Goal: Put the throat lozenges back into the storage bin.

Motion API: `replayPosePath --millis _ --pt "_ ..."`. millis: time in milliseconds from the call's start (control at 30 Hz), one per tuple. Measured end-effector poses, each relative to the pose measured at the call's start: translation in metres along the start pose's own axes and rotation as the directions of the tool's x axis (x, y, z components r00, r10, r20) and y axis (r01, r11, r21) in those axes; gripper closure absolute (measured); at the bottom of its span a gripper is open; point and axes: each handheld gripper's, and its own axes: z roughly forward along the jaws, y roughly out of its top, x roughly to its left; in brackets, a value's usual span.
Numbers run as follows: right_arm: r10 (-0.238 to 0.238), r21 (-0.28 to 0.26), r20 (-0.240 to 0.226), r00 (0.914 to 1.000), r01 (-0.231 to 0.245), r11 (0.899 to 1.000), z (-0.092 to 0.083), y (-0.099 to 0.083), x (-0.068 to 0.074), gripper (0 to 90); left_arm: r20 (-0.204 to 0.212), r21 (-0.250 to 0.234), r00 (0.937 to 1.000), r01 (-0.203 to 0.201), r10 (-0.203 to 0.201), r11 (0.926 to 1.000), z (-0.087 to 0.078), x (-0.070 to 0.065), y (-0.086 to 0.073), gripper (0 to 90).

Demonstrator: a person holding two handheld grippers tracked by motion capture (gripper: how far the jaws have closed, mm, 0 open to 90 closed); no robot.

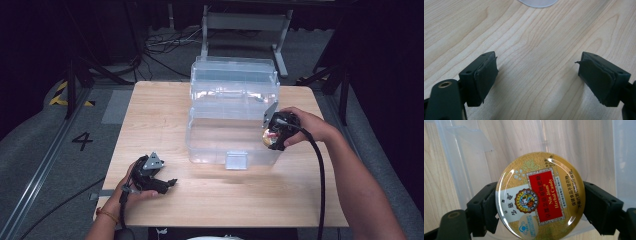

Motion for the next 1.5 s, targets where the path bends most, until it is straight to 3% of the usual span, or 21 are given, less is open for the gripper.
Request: replayPosePath --millis 200,600,800,833,867,900,933,1000,1067,1167,1300,1367,1500 --pt "0.031 -0.024 0.01 0.9995 -0.03 0.999 -0.002 -0.001 -0.001 20.0 0.0 0.0 1.0 -0.001 0.001 1.0 0.0 0.0 0.0 16.2" --pt "0.028 -0.059 0.019 0.9994 -0.027 0.998 -0.007 -0.003 0.001 20.4 0.0 0.0 1.0 0.0 0.0 1.0 0.0 0.0 0.0 16.1" --pt "0.057 -0.118 0.02 0.9981 -0.055 0.992 -0.015 -0.007 0.002 22.0 -0.005 0.001 1.0 0.004 -0.004 1.0 0.0 -0.001 0.0 16.2" --pt "0.062 -0.143 0.019 0.9979 -0.059 0.988 -0.017 -0.008 0.002 22.3 -0.006 0.004 1.0 0.003 -0.002 1.0 0.0 -0.001 0.001 16.1" --pt "0.086 -0.192 0.013 0.9962 -0.082 0.978 -0.023 -0.012 0.002 22.8 -0.01 0.008 0.9999 0.004 -0.004 1.0 0.0 -0.001 0.001 16.1" --pt "0.086 -0.192 0.013 0.9962 -0.082 0.978 -0.023 -0.012 0.002 22.8 -0.01 0.014 0.9999 0.01 -0.01 0.9999 0.0 -0.001 0.002 16.1" --pt "0.115 -0.244 0.018 0.9932 -0.107 0.964 -0.028 -0.016 0.0 23.3 -0.017 0.024 0.9998 0.014 -0.013 0.9996 0.0 -0.002 0.004 17.2" --pt "0.121 -0.263 0.021 0.9924 -0.112 0.958 -0.031 -0.017 0.0 23.4 -0.022 0.022 0.9997 0.012 -0.012 0.9997 0.001 -0.003 0.006 18.4" --pt "0.138 -0.314 0.019 0.9902 -0.126 0.941 -0.037 -0.022 0.0 24.2 -0.018 0.009 0.9997 0.017 -0.017 0.9998 0.0 -0.005 0.01 20.6" --pt "0.146 -0.362 0.039 0.9885 -0.122 0.924 -0.045 -0.026 0.003 25.5 -0.037 -0.034 0.9993 -0.013 0.011 0.9993 -0.005 -0.011 0.022 22.1" --pt "0.176 -0.448 0.08 0.9812 -0.123 0.886 -0.056 -0.032 0.005 29.1 -0.042 -0.081 0.9979 -0.053 0.05 0.9953 -0.013 -0.02 0.041 23.2" --pt "0.182 -0.457 0.078 0.9802 -0.127 0.88 -0.057 -0.033 0.005 29.3 -0.052 -0.084 0.9968 -0.064 0.06 0.9944 -0.016 -0.021 0.047 23.7" --pt "0.235 -0.515 0.109 0.9658 -0.147 0.844 -0.066 -0.038 0.0 30.8 -0.066 -0.098 0.9922 -0.112 0.106 0.9889 -0.027 -0.027 0.065 24.2"
